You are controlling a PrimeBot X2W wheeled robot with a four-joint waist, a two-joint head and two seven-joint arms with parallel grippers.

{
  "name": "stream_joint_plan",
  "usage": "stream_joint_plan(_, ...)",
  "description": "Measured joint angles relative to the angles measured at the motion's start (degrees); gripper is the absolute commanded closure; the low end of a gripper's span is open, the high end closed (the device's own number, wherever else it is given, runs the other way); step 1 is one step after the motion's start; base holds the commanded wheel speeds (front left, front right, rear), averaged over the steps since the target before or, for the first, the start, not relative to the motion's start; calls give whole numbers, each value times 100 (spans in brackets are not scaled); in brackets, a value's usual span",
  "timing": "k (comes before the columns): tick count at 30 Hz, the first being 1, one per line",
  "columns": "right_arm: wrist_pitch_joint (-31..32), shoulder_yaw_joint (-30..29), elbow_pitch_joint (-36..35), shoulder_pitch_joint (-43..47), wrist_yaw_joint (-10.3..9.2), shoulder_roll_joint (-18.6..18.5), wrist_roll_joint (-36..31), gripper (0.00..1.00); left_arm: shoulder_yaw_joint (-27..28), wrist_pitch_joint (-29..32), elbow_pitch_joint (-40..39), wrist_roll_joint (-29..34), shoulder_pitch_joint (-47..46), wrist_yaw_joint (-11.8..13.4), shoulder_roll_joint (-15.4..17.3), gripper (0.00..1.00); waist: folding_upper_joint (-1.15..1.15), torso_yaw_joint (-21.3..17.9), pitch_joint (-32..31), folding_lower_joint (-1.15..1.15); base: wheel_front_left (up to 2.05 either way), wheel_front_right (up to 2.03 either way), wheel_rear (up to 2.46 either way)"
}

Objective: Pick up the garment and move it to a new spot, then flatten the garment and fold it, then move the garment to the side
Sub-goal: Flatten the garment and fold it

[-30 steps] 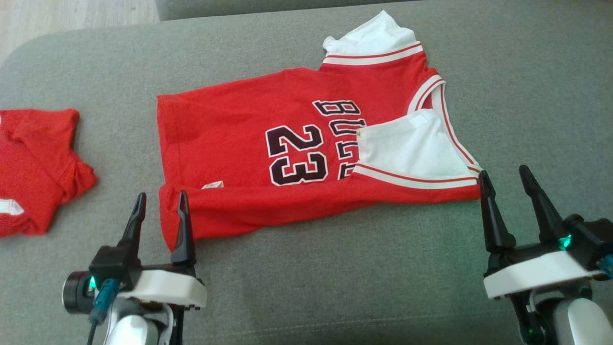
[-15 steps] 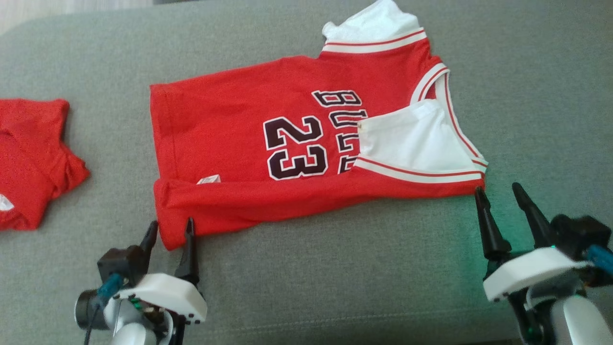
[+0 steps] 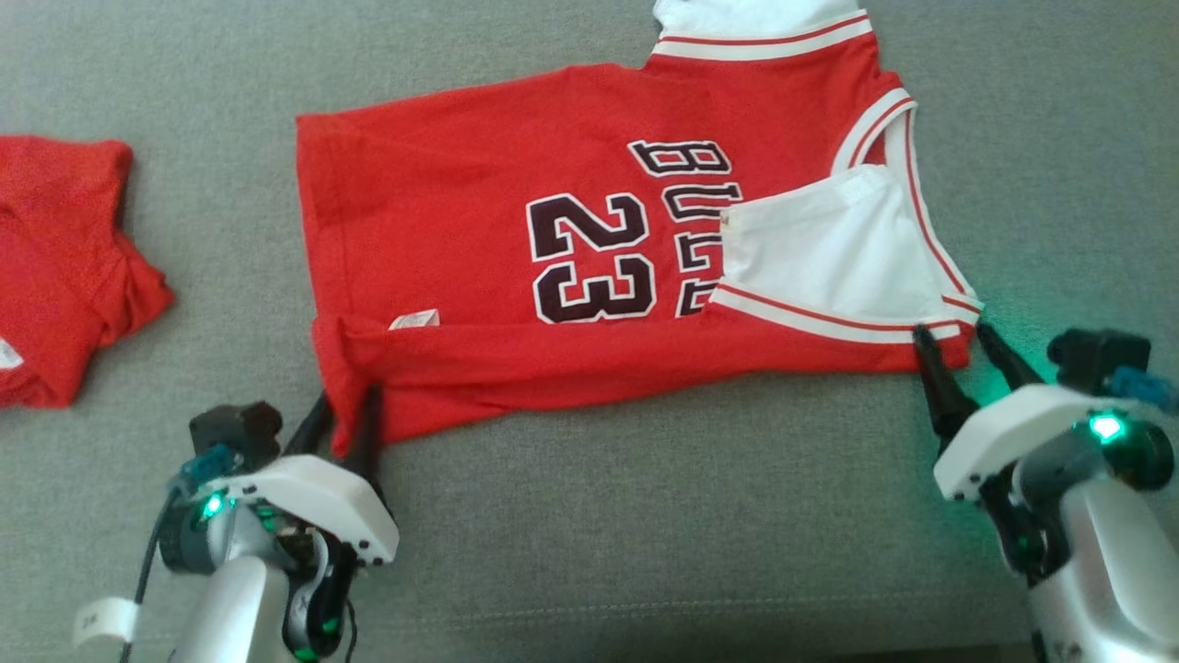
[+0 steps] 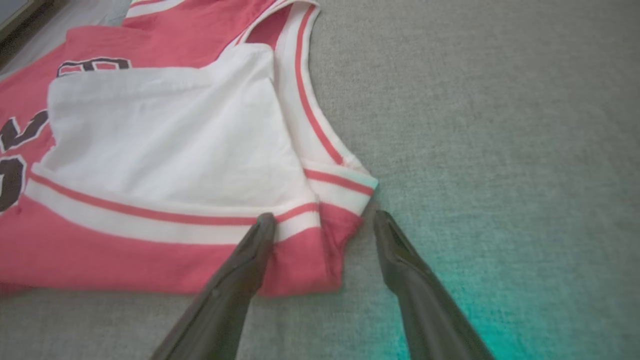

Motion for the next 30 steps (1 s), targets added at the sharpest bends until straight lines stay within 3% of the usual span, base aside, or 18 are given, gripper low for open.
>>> stream_joint_plan(1, 12, 11, 48, -71, 0, 0, 56, 0, 1, 30, -10, -12, -27, 0, 7, 100, 0, 12, 13, 0, 0, 0, 0)
stream_joint_plan(2, 40, 31, 93, -149, 0, 0, 103, 0, 2, 51, -22, -27, -32, -16, 20, 100, 0, 19, 23, 0, 0, 0, 0)
stream_joint_plan(3, 62, 51, 146, -216, 0, 0, 145, 36, -3, 75, -33, -43, -29, -43, 31, 100, 0, 23, 29, 0, 0, 0, 0)
stream_joint_plan(4, 62, 76, 189, -265, 0, -3, 190, 89, -13, 83, -53, -42, -27, -41, 25, 100, 0, 24, 30, 0, 0, 0, 0)
stream_joint_plan(5, 59, 97, 205, -283, 0, -7, 222, 100, -18, 88, -73, -41, -20, -40, 33, 100, 0, 25, 28, 0, 0, 0, 0)
stream_joint_plan(11, -60, 158, 115, -130, 0, 29, 371, 100, -42, 190, -367, -8, 198, 13, 188, 100, 0, 18, -77, 0, 0, 0, 0)
stream_joint_plan(18, -130, -102, -686, 966, 0, 323, 403, 100, -19, 494, -855, 24, 564, 98, 517, 100, 0, -29, -297, 0, 0, 0, 0)
stream_joint_plan(25, 191, -358, -1446, 1925, 0, 609, 308, 100, -1, 914, -1124, 13, 1006, 183, 682, 100, 0, -166, -524, 0, 0, 0, 0)
stream_joint_plan(26, 253, -374, -1505, 1996, 0, 633, 307, 44, -10, 978, -1182, 13, 1099, 216, 680, 87, 0, -197, -550, 0, 0, 0, 0)
stream_joint_plan(27, 264, -390, -1559, 2051, 0, 662, 278, 0, -25, 1081, -1203, 3, 1181, 216, 680, 35, 0, -229, -575, 0, 0, 0, 0)
stream_joint_plan(28, 285, -410, -1605, 2074, 0, 681, 231, 0, -35, 1170, -1209, -36, 1251, 221, 678, 0, 0, -255, -600, 0, 0, 0, 0)
stream_joint_plan(30, 259, -467, -1744, 2090, 0, 681, 118, 0, -13, 1180, -1291, -49, 1372, 349, 653, 0, 0, -291, -656, 0, 0, 0, 0)
